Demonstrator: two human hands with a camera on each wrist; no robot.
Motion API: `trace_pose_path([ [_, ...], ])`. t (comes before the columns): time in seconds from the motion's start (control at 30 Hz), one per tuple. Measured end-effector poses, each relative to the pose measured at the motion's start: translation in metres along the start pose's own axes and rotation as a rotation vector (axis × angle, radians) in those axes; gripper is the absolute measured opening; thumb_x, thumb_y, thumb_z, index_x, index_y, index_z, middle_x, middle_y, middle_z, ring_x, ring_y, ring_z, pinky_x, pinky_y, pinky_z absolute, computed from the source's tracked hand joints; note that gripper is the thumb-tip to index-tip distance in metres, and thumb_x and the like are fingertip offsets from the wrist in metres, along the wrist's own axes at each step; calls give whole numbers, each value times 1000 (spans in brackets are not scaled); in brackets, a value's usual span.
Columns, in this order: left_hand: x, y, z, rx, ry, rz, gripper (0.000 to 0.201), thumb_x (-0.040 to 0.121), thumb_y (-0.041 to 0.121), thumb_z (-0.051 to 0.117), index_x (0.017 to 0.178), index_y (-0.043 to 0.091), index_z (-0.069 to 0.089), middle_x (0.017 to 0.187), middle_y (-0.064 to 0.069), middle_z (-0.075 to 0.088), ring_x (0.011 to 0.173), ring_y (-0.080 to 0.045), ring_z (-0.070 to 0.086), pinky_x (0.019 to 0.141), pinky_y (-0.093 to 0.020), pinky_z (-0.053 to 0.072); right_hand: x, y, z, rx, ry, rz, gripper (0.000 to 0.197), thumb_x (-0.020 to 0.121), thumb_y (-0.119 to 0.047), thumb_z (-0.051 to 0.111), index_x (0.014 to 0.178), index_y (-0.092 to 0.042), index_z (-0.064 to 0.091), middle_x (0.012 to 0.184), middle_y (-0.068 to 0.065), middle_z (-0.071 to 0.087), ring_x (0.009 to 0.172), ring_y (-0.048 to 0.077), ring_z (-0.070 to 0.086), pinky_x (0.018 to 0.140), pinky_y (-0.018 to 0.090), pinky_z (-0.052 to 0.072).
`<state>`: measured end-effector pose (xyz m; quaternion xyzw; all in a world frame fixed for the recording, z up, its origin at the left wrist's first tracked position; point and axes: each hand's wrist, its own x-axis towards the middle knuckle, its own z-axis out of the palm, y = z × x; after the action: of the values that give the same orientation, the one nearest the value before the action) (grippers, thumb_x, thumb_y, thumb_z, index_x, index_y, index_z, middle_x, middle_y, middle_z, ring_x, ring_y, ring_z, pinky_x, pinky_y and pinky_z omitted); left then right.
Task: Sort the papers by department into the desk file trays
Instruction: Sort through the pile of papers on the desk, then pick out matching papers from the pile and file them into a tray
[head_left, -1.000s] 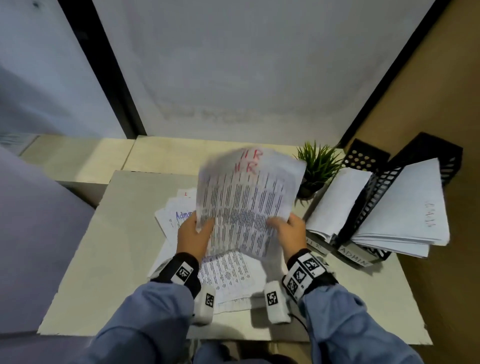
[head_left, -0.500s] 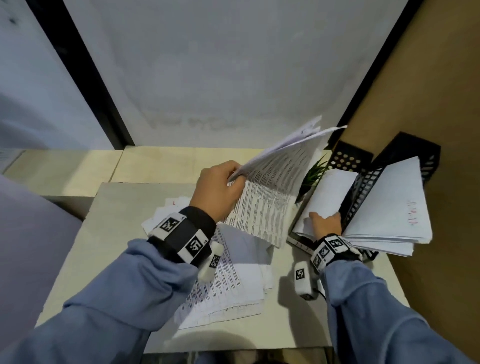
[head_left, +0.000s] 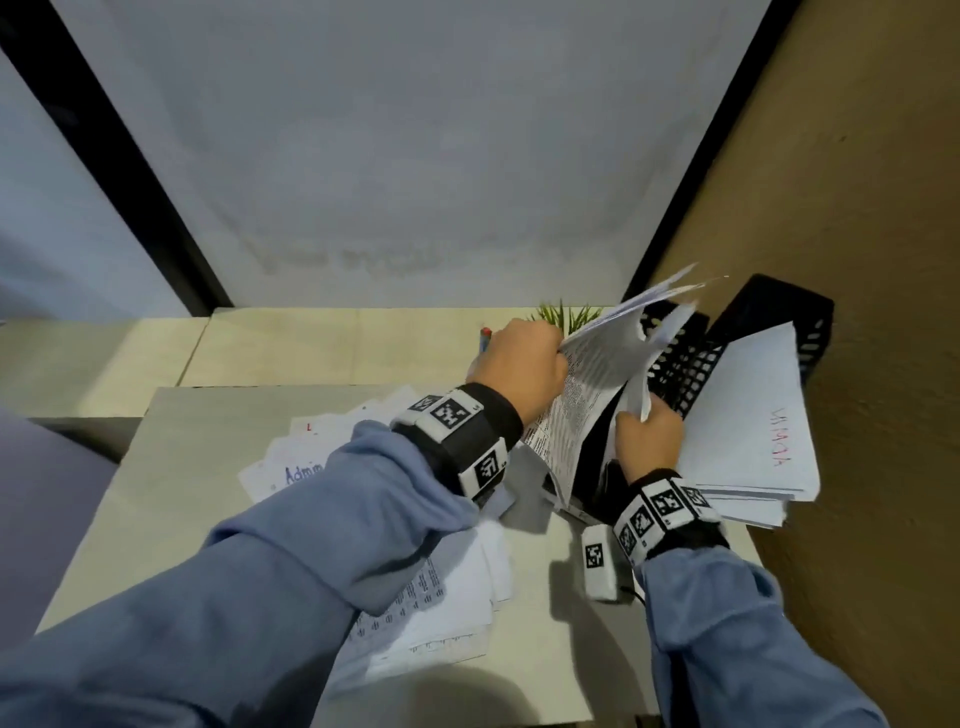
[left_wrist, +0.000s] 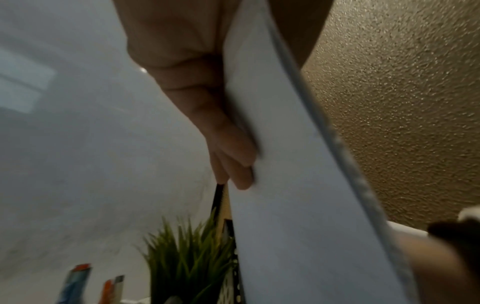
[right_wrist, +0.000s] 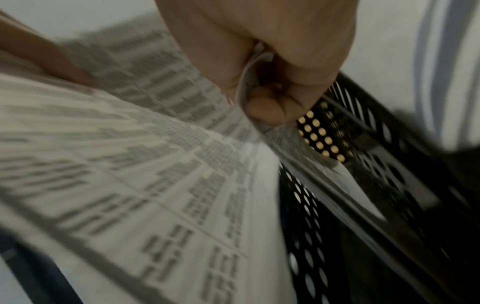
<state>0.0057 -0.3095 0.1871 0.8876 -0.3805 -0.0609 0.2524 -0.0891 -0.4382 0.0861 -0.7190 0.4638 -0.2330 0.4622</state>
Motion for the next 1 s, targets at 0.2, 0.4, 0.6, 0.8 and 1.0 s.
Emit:
trace_pose_path([
  [0.2,32,26,36,-80,-74,-60,18,89,10,49,81,-1,61,77,-15,57,76,-32,58,67,-34,43,1,-36,-22,-50,-27,-185,35,75,-2,46,102,-10,66,81,11,65,78,28,59,70,31,48],
  [0.4,53,21,84,-285,-193,-156,23,91,14,50,87,-1,67,90,-23,67,88,-37,63,72,-33,45,-6,-53,-17,-391,-150,-153,59,83,-10,50,139,-21,36,120,18,59,107,35,59,85,35,47],
  [0.6,46,0,116,-274,-420,-188,38,101,24,34,113,-4,56,116,-25,60,107,-36,56,80,-32,39,-11,-10,5,-502,-363,-9,67,81,-11,52,141,-15,22,121,23,55,106,37,59,86,41,50],
  [0.8,37,-6,103,-347,-291,-172,40,96,40,43,113,7,59,105,-16,67,96,-30,62,82,-33,49,-9,-6,7,-522,-294,-36,61,87,-15,49,142,-12,24,123,21,55,109,38,57,86,41,48],
  [1.0,-22,-77,84,-687,27,-360,20,93,31,52,98,16,63,93,-7,69,86,-23,67,83,-39,56,-33,-20,14,-427,-200,-197,61,86,-16,49,144,-18,29,127,17,56,105,34,59,85,40,50],
])
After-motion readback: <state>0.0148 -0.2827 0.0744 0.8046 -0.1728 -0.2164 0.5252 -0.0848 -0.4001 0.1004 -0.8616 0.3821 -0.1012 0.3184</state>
